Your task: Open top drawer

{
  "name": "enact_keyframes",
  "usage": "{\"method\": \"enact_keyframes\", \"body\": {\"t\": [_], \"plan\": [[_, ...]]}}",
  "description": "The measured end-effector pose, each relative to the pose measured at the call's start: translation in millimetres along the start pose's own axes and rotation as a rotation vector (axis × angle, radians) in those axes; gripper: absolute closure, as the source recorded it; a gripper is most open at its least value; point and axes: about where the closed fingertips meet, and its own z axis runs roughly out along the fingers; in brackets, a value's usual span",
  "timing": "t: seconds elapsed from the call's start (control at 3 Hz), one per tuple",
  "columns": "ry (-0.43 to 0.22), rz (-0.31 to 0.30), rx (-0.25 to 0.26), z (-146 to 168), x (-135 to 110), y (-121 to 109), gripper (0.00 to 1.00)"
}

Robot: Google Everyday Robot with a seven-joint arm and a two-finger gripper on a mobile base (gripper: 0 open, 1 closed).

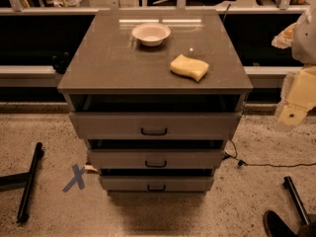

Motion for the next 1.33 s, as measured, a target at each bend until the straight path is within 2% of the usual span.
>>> {"method": "enact_keyframes", "body": {"t": [0.33, 0.67, 1.0, 1.33], "plan": [[0.001, 0.000, -0.009, 5, 1, 1, 0.00], [0.003, -0.002, -0.038, 23, 6, 4, 0.00], [-0.024, -0.041, -0.069, 56, 4, 20, 0.00], [-0.047, -0.076, -0.131, 106, -2, 45, 0.00]]}}
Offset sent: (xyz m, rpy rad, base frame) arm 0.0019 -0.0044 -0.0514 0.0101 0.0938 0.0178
